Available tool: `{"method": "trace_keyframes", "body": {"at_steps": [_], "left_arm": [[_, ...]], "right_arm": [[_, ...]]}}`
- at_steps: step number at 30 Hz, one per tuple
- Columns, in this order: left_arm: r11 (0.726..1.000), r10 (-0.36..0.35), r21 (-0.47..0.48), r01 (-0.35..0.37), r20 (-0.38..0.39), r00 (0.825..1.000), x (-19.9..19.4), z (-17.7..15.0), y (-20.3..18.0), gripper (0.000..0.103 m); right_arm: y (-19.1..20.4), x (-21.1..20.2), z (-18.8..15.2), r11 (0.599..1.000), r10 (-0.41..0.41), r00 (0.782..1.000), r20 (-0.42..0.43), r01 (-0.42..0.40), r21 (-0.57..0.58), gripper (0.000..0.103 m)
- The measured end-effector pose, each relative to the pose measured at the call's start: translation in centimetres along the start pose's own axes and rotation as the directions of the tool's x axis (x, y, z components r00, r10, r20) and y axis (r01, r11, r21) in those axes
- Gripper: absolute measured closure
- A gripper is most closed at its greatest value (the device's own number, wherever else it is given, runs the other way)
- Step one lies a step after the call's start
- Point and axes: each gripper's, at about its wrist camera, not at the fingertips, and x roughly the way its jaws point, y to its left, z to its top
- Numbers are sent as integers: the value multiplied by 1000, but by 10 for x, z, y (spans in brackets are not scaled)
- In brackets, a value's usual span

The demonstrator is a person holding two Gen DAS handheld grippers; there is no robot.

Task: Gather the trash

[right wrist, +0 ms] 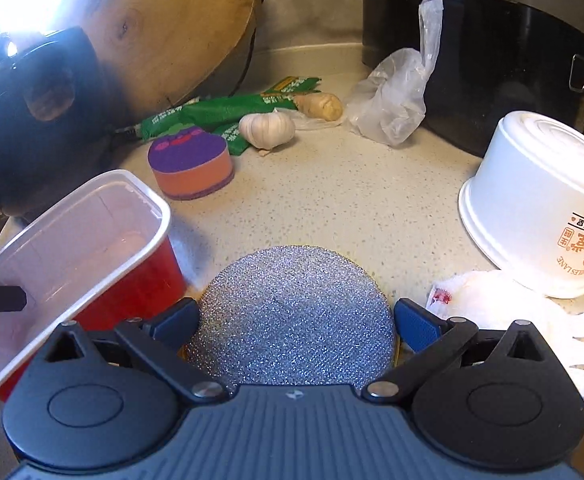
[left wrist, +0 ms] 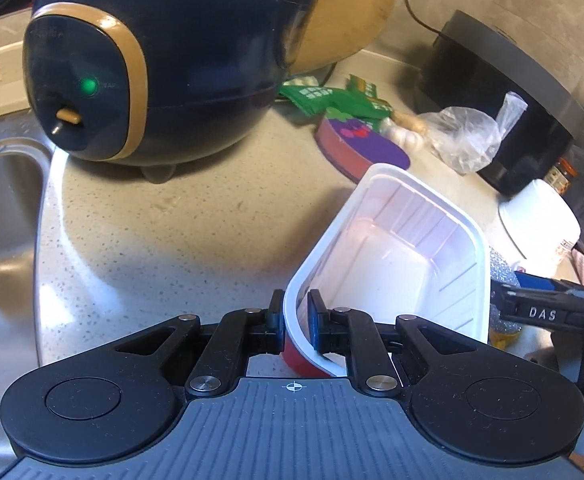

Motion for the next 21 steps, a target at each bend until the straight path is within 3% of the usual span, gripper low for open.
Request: {"method": "trace_keyframes", "body": {"at_steps": [5,9,14,17,21], "left_arm": [[1000,3,-12,-3,1,1000,-3,-2,2,88],[1000,19,-21,-19,9,1000,-7,-3,7,88],[996,72,-49,-70,35,997,-16,-3,21,88],[996,67,-58,-65,27,997,-19,-4,31,88],[998,41,-50,-40,19,999,-21,-6,36,88]], "right_arm": [[3,2,2,1000,-14,1000,-22,13,-14,0],[-2,0,10,999,35,998,-55,-35,-3,0],[0,-18,34,1000,9,996,91,-10,5,0],[14,-4,63,999,-12,997,82,15,-35,0],[41,28,101,977,138,990,6,-135,-163,0]]}}
